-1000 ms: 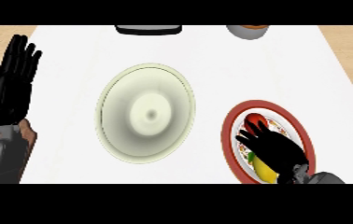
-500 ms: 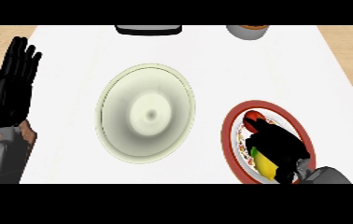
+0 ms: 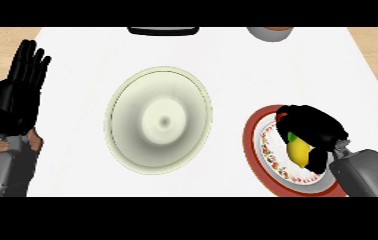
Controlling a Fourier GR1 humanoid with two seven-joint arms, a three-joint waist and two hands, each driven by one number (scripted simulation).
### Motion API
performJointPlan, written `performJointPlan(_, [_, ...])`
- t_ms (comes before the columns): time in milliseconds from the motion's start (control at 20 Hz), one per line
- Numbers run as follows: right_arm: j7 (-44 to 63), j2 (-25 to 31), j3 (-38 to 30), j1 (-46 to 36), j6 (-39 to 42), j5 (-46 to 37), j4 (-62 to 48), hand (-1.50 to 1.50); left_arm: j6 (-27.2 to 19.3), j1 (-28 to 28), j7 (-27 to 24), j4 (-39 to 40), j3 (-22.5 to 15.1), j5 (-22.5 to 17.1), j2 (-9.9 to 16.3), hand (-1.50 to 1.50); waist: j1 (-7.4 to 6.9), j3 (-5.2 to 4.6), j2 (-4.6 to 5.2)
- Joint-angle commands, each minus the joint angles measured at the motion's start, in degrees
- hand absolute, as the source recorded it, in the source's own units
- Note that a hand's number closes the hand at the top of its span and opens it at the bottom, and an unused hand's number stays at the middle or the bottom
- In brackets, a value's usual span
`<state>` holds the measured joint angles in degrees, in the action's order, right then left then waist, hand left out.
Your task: Pick the lemon from the plate and place it in the bowl
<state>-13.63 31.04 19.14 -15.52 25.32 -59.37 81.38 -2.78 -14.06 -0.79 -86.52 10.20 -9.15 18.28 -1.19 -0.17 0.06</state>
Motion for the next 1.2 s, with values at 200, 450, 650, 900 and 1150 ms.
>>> performJointPlan(200, [-15.27, 6.57, -14.18, -18.02, -9.39, 4.66, -25.31, 1.5, 0.61, -3.27, 0.03, 0.41, -2.15, 0.68, -0.81, 0.0, -3.77, 0.54, 2.04])
performJointPlan(450, [-22.51, 10.23, -19.63, -26.92, -14.96, 5.58, -36.97, 1.5, 1.3, -2.21, -0.45, 0.78, -0.92, 0.09, -0.1, 0.0, -2.8, 0.37, 1.28])
performJointPlan(650, [-30.44, 10.12, -21.16, -34.3, -10.9, 8.85, -41.91, 1.5, -0.19, -0.75, -3.07, 2.62, -1.35, 1.9, -1.77, 0.0, -1.37, 0.23, 0.75])
performJointPlan(900, [-37.27, 9.49, -24.34, -39.91, -7.93, 13.35, -43.27, 1.5, 0.65, -1.39, -1.35, 2.37, 0.4, -0.13, -0.9, 0.0, -0.41, 0.19, 0.37])
performJointPlan(1150, [-33.67, 5.48, -25.48, -44.79, 3.9, 19.88, -39.6, 1.5, 1.13, 0.8, -1.0, 1.61, 2.17, -0.51, 0.65, 0.0, 1.04, 0.08, -0.53])
